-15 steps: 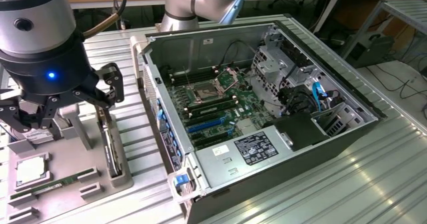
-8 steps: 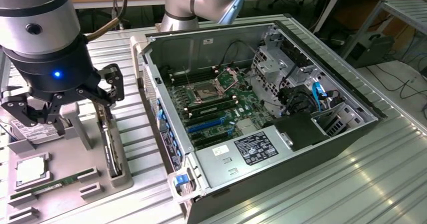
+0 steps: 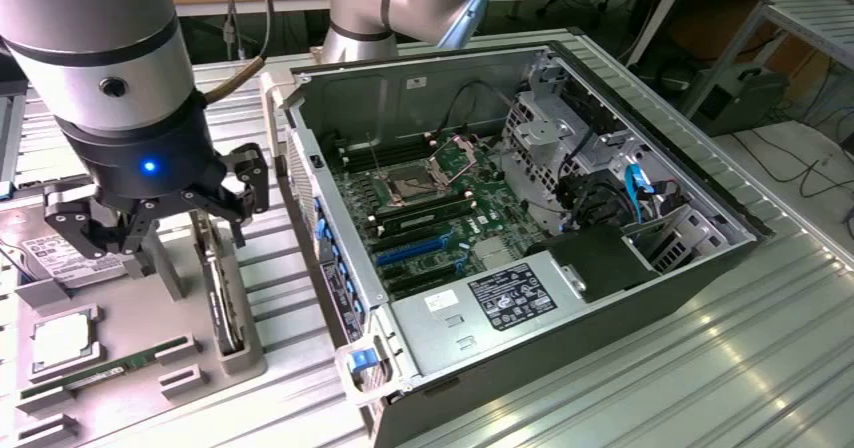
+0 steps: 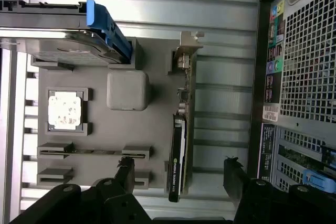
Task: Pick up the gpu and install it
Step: 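Pick up the gpu and move the gpu toward the slot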
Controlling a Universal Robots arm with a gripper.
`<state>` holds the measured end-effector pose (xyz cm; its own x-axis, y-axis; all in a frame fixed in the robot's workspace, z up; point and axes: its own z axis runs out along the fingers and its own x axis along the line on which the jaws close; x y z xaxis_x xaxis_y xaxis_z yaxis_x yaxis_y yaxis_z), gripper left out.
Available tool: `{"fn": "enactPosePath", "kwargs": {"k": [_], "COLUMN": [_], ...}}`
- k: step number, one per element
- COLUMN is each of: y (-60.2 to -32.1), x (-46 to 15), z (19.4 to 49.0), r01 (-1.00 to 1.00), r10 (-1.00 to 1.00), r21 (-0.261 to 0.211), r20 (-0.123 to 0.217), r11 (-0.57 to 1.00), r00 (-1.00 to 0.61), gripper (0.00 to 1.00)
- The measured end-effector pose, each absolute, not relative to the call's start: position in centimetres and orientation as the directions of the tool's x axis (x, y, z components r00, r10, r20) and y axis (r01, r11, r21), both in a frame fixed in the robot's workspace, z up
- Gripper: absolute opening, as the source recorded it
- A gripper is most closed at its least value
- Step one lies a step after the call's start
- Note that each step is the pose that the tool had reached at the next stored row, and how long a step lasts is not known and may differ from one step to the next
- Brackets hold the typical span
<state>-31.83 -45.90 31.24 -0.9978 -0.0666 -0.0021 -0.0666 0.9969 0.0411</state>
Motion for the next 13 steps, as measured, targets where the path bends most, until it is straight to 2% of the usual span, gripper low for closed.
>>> {"fn": "enactPosePath", "kwargs": {"k": [13], "y": [-45.4], "x": [-31.5], "z": [28.4], "r01": [-0.067], "r10": [-0.067], "r21": [0.041], "r20": [-0.002], "r11": [0.997], "r00": [-0.998], "gripper": [0.78]}}
